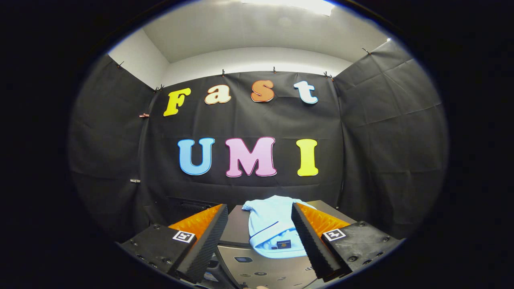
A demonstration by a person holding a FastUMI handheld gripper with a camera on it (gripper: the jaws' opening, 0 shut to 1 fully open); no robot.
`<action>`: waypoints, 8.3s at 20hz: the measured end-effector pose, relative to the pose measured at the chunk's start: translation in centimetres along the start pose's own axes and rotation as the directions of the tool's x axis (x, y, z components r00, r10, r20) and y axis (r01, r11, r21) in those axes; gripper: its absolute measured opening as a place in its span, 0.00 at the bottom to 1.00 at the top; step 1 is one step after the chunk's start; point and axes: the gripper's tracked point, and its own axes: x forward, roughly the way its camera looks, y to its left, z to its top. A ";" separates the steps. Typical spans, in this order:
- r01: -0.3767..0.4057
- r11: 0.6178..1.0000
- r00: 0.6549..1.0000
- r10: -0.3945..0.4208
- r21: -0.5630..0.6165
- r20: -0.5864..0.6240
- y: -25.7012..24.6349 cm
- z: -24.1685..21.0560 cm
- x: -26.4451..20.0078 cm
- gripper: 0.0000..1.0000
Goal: Put the clothes into the washing machine and then close the washing machine lid.
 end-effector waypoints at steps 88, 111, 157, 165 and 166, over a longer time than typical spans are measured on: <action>0.012 0.998 0.797 0.029 0.065 -0.604 -7.7 -6.5 24.4 0.06; -0.443 0.878 0.776 0.478 0.182 -0.412 23.7 2.1 23.5 0.05; -0.394 0.874 0.375 0.436 0.285 -0.818 33.0 -32.5 26.6 0.96; -0.455 0.816 0.484 0.563 0.357 -0.670 35.1 -27.1 28.4 0.96; -0.467 0.806 0.508 0.582 0.365 -0.635 35.3 -26.2 28.8 0.96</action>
